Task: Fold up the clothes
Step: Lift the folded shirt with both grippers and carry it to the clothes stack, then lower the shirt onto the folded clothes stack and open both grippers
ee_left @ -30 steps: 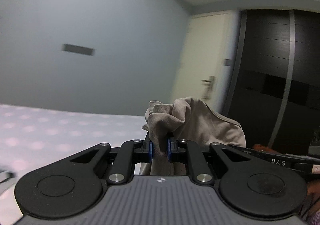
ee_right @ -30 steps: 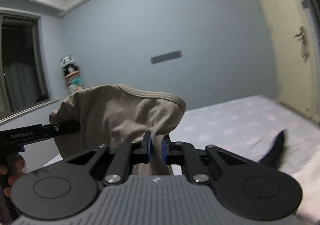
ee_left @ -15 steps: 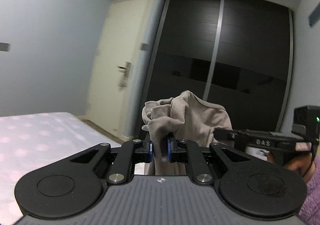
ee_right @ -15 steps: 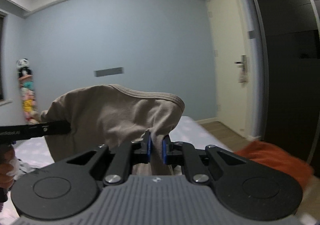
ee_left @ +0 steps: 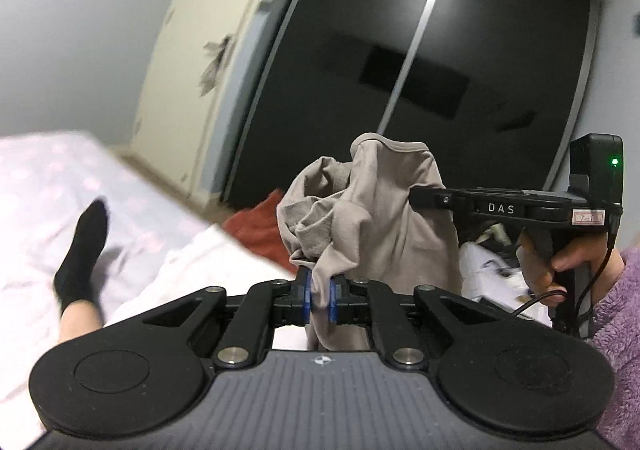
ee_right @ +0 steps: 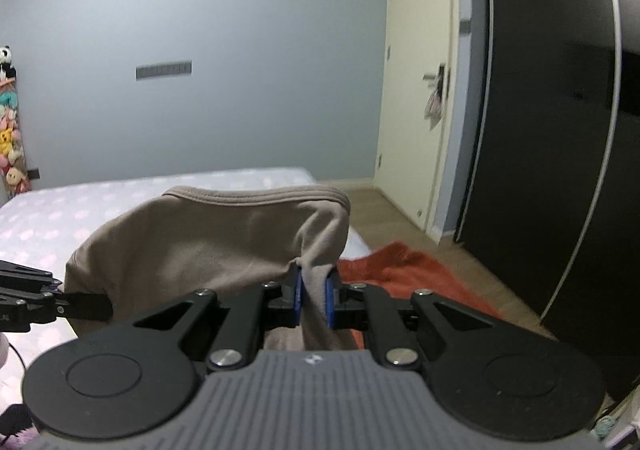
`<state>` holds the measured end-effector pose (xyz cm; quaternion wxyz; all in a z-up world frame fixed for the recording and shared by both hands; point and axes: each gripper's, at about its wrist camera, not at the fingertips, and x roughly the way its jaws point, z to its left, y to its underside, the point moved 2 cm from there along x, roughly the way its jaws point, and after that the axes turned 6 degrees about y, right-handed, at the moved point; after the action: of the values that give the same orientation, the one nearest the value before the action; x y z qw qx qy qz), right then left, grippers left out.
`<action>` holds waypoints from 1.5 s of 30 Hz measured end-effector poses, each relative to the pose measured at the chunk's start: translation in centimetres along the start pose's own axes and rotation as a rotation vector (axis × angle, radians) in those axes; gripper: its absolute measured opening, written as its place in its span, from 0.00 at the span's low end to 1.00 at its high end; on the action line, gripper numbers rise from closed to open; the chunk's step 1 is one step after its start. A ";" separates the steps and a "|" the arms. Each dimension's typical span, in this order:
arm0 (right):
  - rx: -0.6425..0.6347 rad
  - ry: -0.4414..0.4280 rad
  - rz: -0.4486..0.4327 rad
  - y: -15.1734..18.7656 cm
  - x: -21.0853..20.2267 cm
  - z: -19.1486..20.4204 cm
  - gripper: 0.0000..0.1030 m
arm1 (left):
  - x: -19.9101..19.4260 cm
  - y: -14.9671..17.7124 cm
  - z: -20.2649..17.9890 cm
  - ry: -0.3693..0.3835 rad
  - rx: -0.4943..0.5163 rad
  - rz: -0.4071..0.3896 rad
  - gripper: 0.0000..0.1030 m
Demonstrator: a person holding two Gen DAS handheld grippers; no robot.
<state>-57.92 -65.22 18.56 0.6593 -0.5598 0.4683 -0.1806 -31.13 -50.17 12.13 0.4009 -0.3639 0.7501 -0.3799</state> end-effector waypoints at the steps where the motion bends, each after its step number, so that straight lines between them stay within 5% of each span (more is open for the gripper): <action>1: 0.002 -0.016 0.019 0.1 1.9 0.0 0.12 | 0.4 0.0 0.9 -0.018 -0.020 0.012 0.05; 11: -0.085 -0.137 0.189 0.4 16.8 3.2 0.13 | 4.3 0.6 7.8 -0.163 -0.129 0.113 0.04; 21: -0.017 -0.154 0.298 5.9 22.3 3.8 0.22 | 6.8 3.3 12.7 -0.192 -0.203 0.212 0.05; 23: 0.018 -0.138 0.303 6.2 22.3 3.3 0.30 | 6.7 3.2 12.6 -0.188 -0.187 0.221 0.05; 32: 0.051 0.002 0.172 4.7 15.3 1.2 0.36 | 3.5 1.3 10.3 -0.279 -0.081 0.149 0.13; 39: 0.098 0.017 0.149 7.6 9.2 0.4 0.23 | 5.2 1.2 5.2 -0.133 0.006 0.134 0.13; 45: 0.155 0.031 0.215 10.8 9.9 0.0 0.23 | 9.2 3.8 3.6 -0.104 0.038 0.252 0.11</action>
<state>-56.09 -69.42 4.65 0.7088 -0.4510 0.5204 -0.1531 -32.73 -57.31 4.42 0.4906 -0.2785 0.7607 -0.3212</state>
